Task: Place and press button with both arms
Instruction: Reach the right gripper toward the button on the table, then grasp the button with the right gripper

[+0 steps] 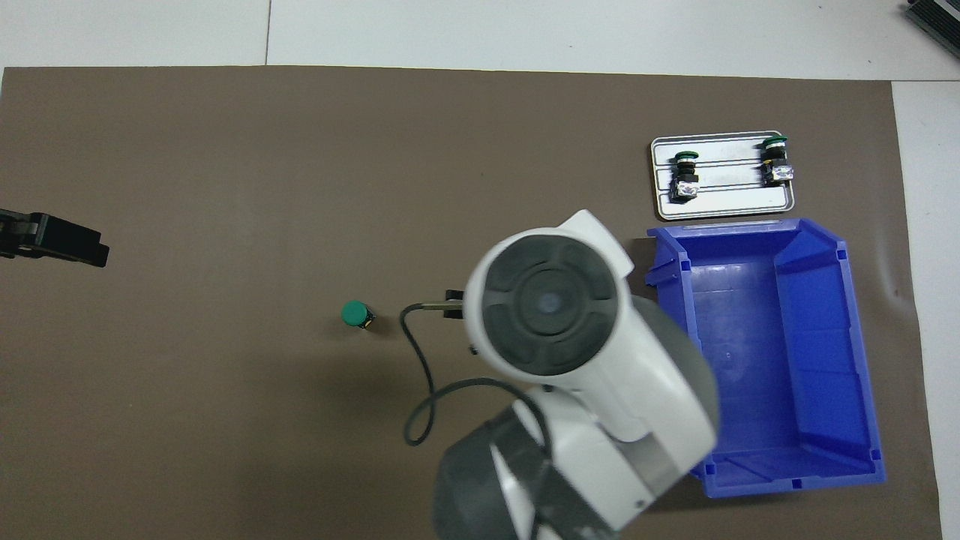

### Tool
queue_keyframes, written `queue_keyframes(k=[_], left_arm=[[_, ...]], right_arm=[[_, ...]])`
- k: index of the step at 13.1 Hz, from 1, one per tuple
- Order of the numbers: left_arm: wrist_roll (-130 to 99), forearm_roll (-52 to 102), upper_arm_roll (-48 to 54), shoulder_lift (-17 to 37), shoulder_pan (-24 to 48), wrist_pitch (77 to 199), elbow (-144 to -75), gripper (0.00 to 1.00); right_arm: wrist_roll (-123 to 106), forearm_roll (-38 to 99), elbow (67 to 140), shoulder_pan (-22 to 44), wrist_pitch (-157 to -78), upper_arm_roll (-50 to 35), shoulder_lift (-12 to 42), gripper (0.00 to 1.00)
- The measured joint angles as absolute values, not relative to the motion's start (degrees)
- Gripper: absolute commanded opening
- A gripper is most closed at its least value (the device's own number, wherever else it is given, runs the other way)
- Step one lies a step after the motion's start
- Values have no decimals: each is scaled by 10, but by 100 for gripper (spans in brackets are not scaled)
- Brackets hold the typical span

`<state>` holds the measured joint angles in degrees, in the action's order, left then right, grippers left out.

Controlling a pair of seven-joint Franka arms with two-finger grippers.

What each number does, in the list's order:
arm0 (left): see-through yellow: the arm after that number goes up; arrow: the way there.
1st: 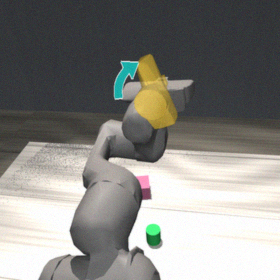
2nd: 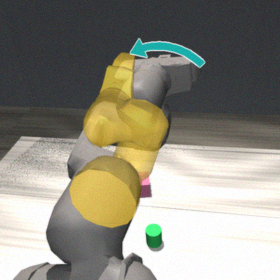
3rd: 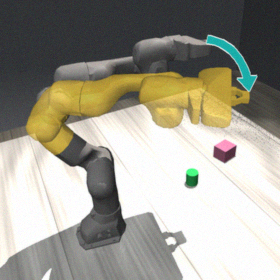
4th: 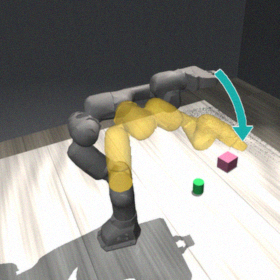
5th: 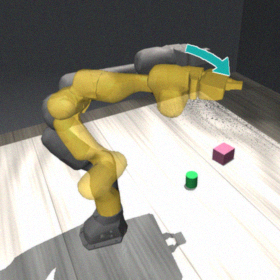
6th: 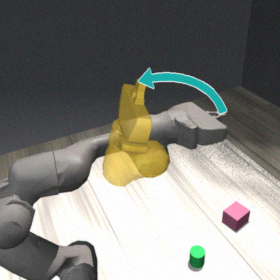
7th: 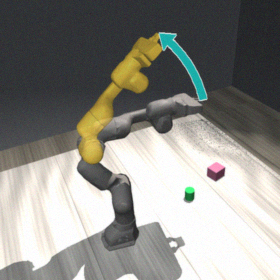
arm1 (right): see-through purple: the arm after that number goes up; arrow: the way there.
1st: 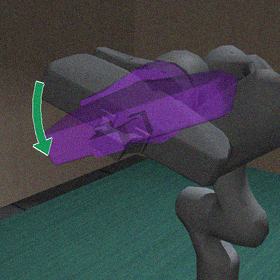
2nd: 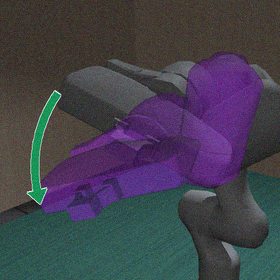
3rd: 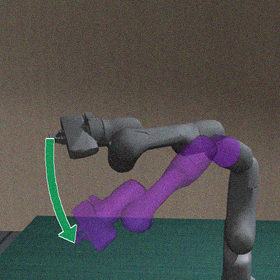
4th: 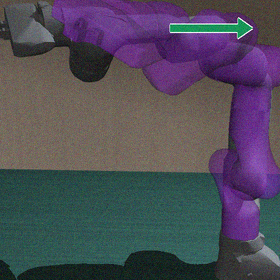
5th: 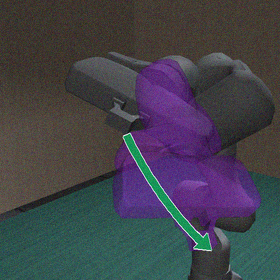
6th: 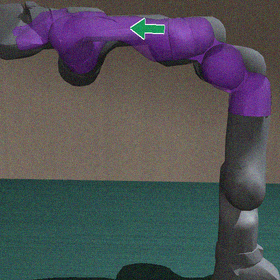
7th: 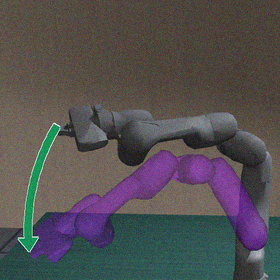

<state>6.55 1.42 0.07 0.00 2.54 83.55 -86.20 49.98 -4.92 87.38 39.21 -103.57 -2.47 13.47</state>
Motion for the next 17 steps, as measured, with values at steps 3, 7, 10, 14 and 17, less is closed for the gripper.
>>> queue_keyframes(k=[3,7,10,14,17], left_arm=[[65,14,-3,0,25,836,-863,100],[65,14,-3,0,25,836,-863,100],[65,14,-3,0,25,836,-863,100],[65,14,-3,0,25,836,-863,100],[65,14,-3,0,25,836,-863,100]], right_arm=[[608,-77,791,458,-1091,-24,256,89],[717,-130,719,513,-1150,-22,386,88],[729,-130,703,505,-1180,-17,402,87],[768,-129,703,491,-1194,-16,405,85],[816,-129,704,491,-1194,-17,420,82]])
